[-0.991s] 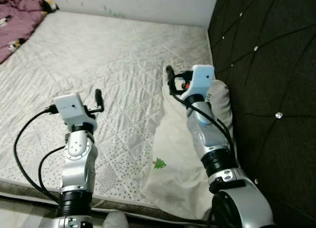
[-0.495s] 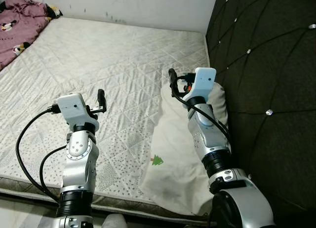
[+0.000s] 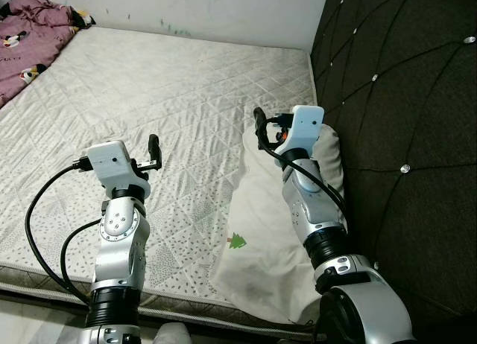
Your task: Clean up the room
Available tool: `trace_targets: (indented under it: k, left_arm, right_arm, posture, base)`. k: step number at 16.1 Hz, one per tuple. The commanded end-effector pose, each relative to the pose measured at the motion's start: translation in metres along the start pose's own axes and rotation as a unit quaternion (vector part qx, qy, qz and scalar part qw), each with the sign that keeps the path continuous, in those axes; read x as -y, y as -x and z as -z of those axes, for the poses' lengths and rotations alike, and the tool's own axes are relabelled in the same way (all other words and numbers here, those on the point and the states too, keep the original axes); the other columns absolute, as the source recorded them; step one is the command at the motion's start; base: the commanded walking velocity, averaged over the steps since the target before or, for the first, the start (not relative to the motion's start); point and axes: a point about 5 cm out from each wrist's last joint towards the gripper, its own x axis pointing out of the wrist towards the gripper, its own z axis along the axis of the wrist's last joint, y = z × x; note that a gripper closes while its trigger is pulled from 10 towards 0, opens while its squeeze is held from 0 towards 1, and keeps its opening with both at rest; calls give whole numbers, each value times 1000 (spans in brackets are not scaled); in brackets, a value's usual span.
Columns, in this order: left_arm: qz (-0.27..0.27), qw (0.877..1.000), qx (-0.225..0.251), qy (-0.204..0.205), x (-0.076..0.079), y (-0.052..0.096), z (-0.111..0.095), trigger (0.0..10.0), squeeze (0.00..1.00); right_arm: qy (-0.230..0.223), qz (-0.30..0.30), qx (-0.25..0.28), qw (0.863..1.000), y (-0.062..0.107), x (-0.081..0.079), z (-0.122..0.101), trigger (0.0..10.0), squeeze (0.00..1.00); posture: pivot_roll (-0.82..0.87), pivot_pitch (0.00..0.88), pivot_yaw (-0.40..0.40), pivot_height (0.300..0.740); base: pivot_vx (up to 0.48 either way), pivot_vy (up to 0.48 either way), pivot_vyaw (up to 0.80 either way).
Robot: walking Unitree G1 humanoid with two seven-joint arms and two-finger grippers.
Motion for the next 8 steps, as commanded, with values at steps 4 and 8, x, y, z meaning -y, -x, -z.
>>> trace_targets:
  k: [4, 8]
  left_arm:
    - [10, 1000, 0, 1, 8, -3, -1, 10000, 0]
    - [15, 1000, -7, 8, 7, -3, 0, 10000, 0]
  right_arm:
    - [0, -1, 3, 1000, -3, -2, -2, 10000, 0]
    - [0, 1, 1, 1000, -3, -2, -1, 10000, 0]
  posture:
    - [91, 0, -2, 740]
    - [92, 0, -1, 740]
  base:
    - [0, 0, 0]
    - [0, 97, 0]
